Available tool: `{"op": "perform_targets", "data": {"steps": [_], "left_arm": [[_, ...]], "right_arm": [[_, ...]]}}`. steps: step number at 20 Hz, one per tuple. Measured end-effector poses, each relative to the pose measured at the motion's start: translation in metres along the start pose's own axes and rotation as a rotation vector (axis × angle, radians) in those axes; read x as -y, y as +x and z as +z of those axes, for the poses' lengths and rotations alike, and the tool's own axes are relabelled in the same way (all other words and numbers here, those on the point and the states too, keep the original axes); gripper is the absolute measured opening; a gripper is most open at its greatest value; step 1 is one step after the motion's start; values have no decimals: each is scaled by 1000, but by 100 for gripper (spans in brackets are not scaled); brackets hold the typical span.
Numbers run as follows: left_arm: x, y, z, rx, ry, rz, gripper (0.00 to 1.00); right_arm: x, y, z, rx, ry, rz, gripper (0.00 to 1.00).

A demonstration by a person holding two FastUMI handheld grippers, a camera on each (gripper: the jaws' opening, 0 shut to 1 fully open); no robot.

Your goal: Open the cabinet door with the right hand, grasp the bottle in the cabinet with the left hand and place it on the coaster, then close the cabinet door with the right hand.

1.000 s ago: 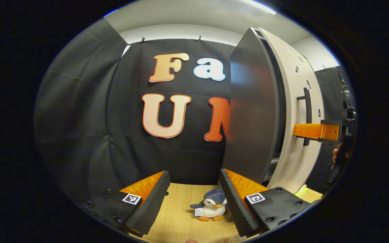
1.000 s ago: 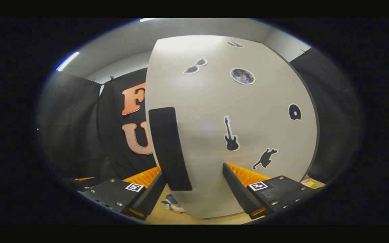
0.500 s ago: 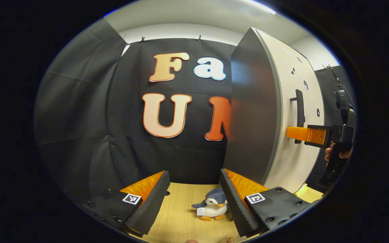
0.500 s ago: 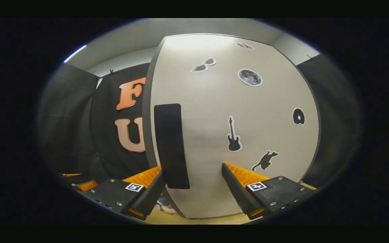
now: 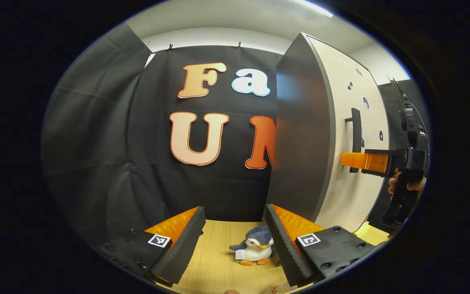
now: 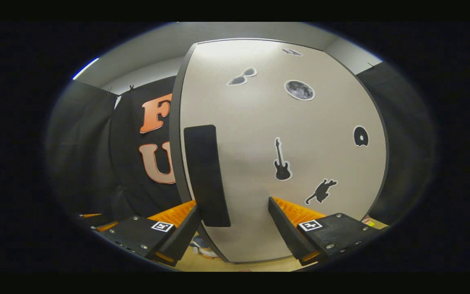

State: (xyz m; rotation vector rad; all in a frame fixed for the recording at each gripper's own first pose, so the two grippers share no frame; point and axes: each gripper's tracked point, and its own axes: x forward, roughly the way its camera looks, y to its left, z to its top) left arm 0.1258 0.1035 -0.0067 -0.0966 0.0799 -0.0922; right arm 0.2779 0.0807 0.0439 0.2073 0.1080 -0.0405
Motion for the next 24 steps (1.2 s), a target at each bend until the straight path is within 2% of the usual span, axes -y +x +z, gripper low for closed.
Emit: {"op": "perform_targets", "data": {"steps": [8,9,10,12,14,24], "left_arm": [[19,-22,-3,0,6,31,97],[21,-25,-2,2,8,37,94],[24,-29,-1,6,10,46,97],[33,-40,2,14,15,61,94],[45,-48,9,28,16,63,97],[102,-112,25,66,3,103,94]], "right_arm": [[6,-49,16,36,-20,37,95],[9,-56,16,37,-26,39,95],[13,-63,16,36,-34,40,98],[22,-80,17,36,-54,41,95],[31,-96,20,41,-73,45,95],[78,-192,22,59,-131,81,95]]}}
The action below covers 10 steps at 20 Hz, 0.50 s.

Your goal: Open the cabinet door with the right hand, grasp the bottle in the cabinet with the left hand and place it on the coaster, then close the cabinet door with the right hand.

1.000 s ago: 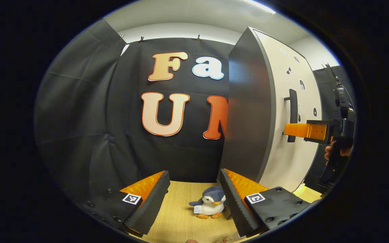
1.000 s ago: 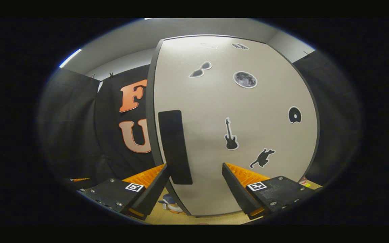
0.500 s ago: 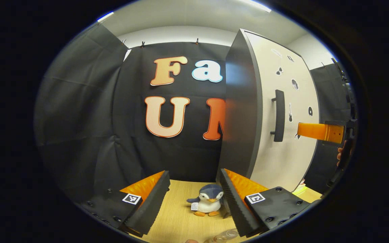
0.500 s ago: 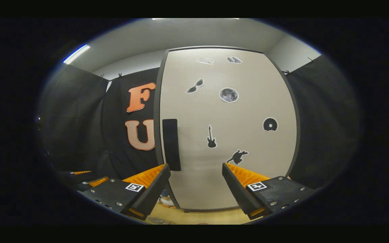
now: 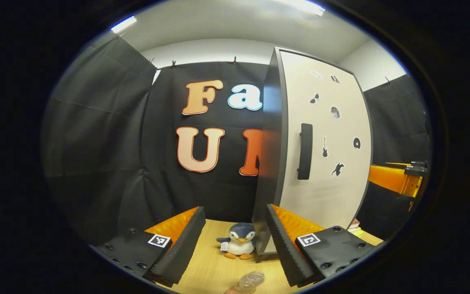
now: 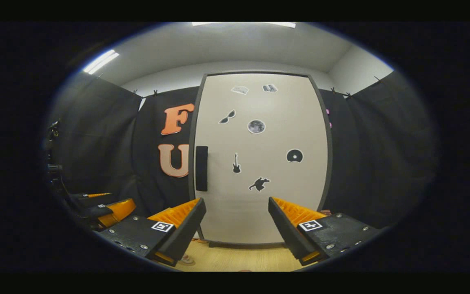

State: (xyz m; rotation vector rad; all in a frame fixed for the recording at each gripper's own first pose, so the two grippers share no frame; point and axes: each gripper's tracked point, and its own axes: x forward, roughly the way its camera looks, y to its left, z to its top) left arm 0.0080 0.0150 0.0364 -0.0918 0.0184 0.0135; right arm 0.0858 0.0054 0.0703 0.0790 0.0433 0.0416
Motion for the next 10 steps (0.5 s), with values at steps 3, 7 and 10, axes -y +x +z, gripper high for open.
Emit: {"op": "perform_targets", "data": {"steps": [3,7,10], "left_arm": [[17,-22,6,15,7,10,94],[40,-37,15,30,25,0,97],[49,-42,23,46,36,-14,97]], "right_arm": [[12,-29,-4,-1,-12,10,95],[26,-53,-5,3,-5,11,95],[34,-64,-8,6,5,-5,96]]}}
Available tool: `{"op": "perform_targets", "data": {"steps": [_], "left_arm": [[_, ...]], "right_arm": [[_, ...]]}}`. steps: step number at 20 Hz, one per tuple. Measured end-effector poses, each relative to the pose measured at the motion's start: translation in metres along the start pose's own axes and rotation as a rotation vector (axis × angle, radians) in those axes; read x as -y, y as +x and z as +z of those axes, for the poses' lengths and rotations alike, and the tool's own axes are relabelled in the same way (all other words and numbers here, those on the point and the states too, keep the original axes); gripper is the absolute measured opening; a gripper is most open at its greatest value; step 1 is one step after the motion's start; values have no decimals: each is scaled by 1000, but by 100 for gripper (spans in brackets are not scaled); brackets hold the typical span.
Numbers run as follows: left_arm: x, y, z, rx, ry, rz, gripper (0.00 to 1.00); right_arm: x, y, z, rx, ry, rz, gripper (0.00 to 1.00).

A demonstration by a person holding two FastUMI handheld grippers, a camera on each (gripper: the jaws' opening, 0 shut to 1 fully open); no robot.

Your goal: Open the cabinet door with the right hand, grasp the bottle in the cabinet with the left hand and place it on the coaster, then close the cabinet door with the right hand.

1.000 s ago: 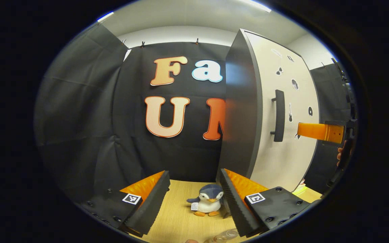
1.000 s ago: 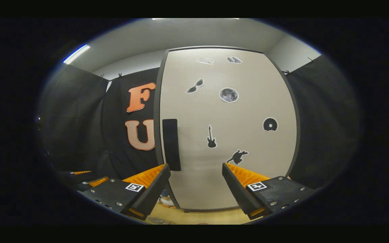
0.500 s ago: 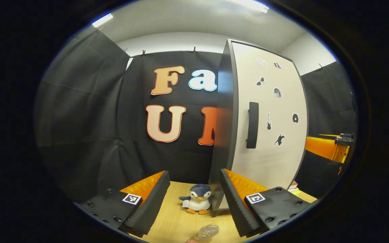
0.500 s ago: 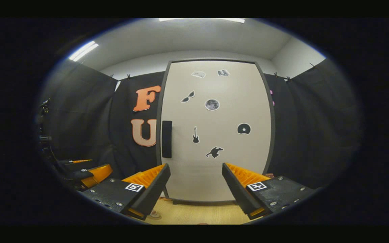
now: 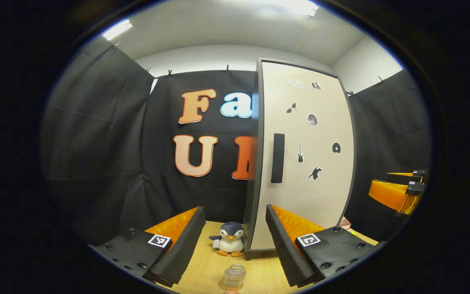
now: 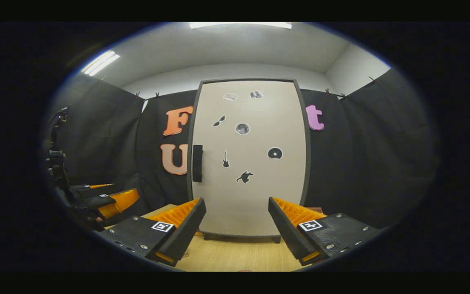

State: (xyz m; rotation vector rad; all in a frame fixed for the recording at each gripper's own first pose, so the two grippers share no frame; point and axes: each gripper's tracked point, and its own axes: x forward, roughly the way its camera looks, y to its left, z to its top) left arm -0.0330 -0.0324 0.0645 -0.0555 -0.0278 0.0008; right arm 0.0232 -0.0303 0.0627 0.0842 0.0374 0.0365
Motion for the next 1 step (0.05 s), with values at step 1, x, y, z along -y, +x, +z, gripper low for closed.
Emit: {"op": "perform_targets", "data": {"steps": [1], "left_arm": [[2,0,2,4,-2,-8,97]], "right_arm": [[2,-2,0,5,-2,-7,95]]}}
